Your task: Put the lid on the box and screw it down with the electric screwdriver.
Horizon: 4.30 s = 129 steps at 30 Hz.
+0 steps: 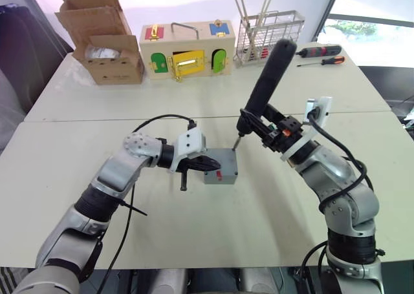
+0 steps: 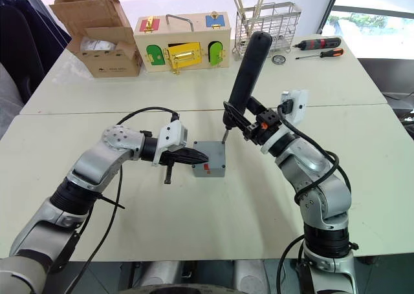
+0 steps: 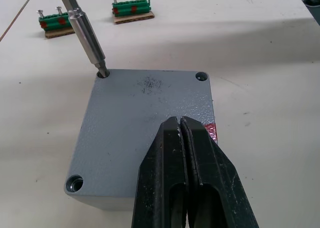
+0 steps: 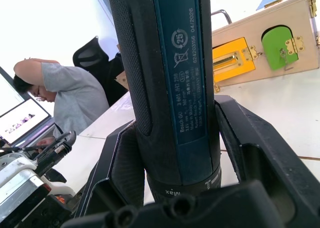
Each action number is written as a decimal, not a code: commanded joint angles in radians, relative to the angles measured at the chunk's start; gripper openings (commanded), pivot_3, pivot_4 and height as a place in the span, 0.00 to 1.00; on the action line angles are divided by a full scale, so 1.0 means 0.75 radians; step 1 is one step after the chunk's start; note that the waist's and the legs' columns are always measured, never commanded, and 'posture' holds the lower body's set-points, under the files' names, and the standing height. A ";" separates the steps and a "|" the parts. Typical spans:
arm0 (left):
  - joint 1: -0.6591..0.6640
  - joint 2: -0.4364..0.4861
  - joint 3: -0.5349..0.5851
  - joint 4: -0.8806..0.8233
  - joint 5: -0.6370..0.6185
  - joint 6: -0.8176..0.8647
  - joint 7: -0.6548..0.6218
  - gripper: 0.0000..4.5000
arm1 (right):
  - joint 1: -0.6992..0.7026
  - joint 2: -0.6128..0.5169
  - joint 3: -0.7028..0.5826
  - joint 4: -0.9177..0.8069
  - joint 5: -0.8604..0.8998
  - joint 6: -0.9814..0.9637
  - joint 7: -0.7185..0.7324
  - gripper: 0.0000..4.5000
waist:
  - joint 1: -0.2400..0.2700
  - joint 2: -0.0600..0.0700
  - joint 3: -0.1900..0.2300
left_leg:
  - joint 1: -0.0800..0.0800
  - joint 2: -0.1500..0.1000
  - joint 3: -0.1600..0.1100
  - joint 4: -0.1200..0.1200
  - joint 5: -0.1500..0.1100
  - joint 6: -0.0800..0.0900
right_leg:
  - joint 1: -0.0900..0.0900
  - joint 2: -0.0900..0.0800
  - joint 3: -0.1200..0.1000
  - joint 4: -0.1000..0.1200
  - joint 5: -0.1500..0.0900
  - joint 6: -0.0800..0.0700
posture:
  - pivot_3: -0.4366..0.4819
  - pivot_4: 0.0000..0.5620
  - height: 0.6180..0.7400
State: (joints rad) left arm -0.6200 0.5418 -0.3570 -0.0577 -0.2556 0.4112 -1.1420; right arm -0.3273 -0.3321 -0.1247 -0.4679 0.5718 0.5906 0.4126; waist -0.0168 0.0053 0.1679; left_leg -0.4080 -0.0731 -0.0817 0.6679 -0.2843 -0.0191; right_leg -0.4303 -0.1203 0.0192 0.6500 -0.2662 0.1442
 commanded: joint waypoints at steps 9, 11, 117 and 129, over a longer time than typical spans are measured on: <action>0.029 0.008 0.002 0.006 0.021 0.018 0.011 0.00 | 0.046 -0.057 0.165 -0.014 -0.142 -0.155 0.123 0.44 | -0.001 -0.001 -0.002 | 0.001 0.000 0.000 0.000 0.000 0.000 | 0.001 0.000 0.000 0.000 0.000 0.000 | 0.48 0.27 0.92; 0.028 0.005 -0.002 0.017 0.024 0.021 0.012 0.00 | 0.056 -0.067 0.221 0.000 -0.173 -0.179 0.152 0.44 | -0.002 -0.004 -0.004 | 0.004 0.000 0.000 0.000 0.000 0.001 | 0.003 0.000 0.000 0.000 0.000 0.000 | 0.48 0.27 0.92; 0.061 -0.018 -0.025 0.054 0.055 0.057 0.062 0.00 | 0.103 -0.001 0.192 0.266 -0.232 -0.299 0.155 0.44 | 0.010 -0.019 -0.037 | 0.046 0.004 -0.003 -0.016 -0.011 0.017 | 0.051 0.002 -0.001 -0.028 -0.002 -0.001 | 0.48 0.27 0.92; 0.102 -0.059 0.207 -0.078 -0.136 0.213 0.150 0.00 | -0.413 -0.176 -0.149 0.000 0.299 0.189 0.022 0.44 | 0.009 -0.008 -0.021 | 0.016 0.004 -0.004 -0.010 -0.005 0.006 | 0.022 0.001 0.000 -0.023 -0.001 -0.001 | 0.48 0.27 0.92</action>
State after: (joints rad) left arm -0.5412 0.5033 -0.2562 -0.0832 -0.3099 0.5343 -1.0473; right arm -0.5955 -0.4451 -0.1731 -0.3953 0.7092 0.7077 0.4367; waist -0.0102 -0.0010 0.1525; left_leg -0.3990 -0.0703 -0.0850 0.6609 -0.2871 -0.0156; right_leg -0.4165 -0.1198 0.0187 0.6334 -0.2670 0.1438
